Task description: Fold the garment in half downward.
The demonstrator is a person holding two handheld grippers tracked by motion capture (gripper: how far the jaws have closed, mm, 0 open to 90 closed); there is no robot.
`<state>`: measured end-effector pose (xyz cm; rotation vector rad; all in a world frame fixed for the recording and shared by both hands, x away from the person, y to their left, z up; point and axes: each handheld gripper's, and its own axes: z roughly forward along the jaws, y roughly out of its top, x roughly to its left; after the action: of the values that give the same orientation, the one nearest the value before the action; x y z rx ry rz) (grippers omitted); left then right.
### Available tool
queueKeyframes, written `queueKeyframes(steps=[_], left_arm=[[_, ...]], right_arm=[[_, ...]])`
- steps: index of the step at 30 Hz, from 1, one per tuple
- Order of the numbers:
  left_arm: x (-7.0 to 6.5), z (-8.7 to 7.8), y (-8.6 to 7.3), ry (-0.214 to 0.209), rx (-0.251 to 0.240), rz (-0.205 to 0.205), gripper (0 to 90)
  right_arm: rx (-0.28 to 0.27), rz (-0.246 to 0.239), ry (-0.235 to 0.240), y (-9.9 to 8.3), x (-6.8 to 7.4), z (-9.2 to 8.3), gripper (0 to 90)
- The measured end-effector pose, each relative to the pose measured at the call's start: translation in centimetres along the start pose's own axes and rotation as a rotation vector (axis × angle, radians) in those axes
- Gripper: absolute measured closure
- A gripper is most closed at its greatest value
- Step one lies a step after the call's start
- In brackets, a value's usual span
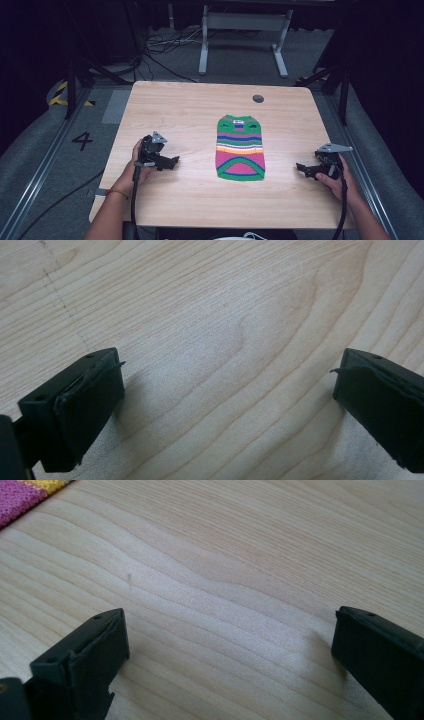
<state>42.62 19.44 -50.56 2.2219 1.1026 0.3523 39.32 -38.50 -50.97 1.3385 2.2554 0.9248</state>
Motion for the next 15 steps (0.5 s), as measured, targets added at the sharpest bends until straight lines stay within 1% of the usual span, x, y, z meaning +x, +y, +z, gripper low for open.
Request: queueKeyframes(steps=[5, 7, 15], left_arm=[[0.01, -0.02, -0.04, -0.004, -0.001, 0.003, 0.1], [0.04, -0.07, -0.08, -0.004, -0.002, 0.011, 0.1], [0.24, -0.23, -0.25, -0.024, 0.001, 0.033, 0.1]], right_arm=[[0.001, -0.004, 0.003, -0.04, -0.08, -0.05, 2.1], [0.000, -0.005, 0.004, -0.05, -0.09, -0.05, 2.1], [0.001, -0.003, 0.002, -0.10, -0.09, -0.11, 2.1]])
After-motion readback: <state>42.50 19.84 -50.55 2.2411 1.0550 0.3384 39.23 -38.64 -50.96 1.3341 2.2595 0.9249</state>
